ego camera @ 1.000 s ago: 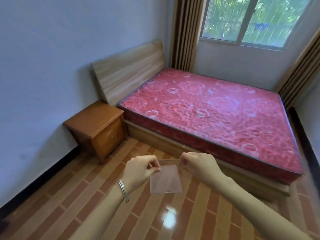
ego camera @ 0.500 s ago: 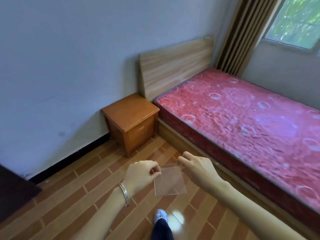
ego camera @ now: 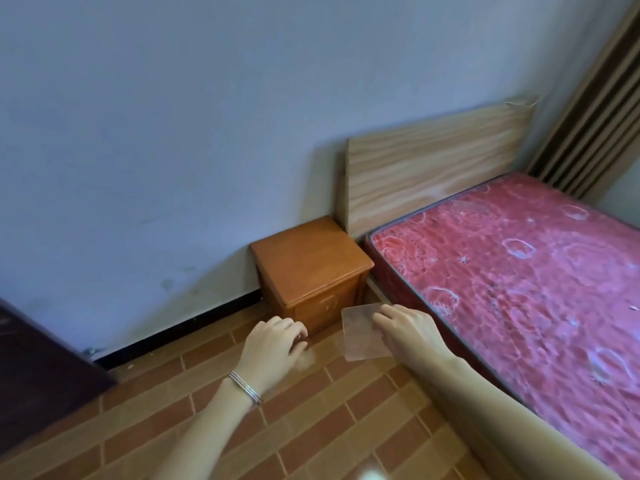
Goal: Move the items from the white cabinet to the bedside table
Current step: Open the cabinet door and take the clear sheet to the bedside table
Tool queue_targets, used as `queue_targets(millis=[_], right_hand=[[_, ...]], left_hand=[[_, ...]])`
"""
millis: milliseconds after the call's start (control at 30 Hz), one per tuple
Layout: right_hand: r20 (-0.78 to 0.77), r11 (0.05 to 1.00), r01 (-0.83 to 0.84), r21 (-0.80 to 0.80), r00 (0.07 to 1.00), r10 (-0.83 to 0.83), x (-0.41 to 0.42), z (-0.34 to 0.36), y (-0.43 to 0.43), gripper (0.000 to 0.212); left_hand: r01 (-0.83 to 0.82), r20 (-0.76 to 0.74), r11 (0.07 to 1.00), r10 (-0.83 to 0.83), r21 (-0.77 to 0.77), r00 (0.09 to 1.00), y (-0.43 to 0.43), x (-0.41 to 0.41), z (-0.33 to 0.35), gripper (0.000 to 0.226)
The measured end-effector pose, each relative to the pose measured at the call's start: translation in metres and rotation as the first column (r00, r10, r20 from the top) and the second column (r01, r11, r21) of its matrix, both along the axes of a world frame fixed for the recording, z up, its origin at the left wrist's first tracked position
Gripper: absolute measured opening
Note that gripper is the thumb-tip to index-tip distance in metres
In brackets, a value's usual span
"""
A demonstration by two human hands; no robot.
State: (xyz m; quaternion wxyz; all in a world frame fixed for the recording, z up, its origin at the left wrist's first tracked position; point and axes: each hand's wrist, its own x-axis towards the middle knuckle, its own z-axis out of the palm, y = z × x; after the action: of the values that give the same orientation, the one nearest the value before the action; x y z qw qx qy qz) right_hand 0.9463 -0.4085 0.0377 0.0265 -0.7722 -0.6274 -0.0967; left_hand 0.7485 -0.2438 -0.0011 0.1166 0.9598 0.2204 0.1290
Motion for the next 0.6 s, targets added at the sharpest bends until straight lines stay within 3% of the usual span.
queue_targets(millis=[233, 400, 600], right_hand=[[-0.099, 0.996, -0.017, -0.088, 0.995, 0.009, 0.059, -0.028, 0.071, 0.032], [-0.203, 0.984, -0.006, -0.179, 0.979, -0.031, 0.096, -0.039, 0.133, 0.016], [-0.190, 0.979, 0.007, -0.204, 0.981, -0.047, 0.154, -0.030, 0.226, 0.014]], left_hand=[[-0.051, -0.010, 0.994, 0.053, 0.101, 0.999, 0.059, 0.035, -0.025, 0.011], [-0.056, 0.002, 0.990, 0.056, 0.130, 0.998, 0.117, 0.076, -0.039, 0.026], [-0.081, -0.063, 0.988, 0.090, 0.131, 0.994, 0.202, 0.124, -0.045, 0.040]])
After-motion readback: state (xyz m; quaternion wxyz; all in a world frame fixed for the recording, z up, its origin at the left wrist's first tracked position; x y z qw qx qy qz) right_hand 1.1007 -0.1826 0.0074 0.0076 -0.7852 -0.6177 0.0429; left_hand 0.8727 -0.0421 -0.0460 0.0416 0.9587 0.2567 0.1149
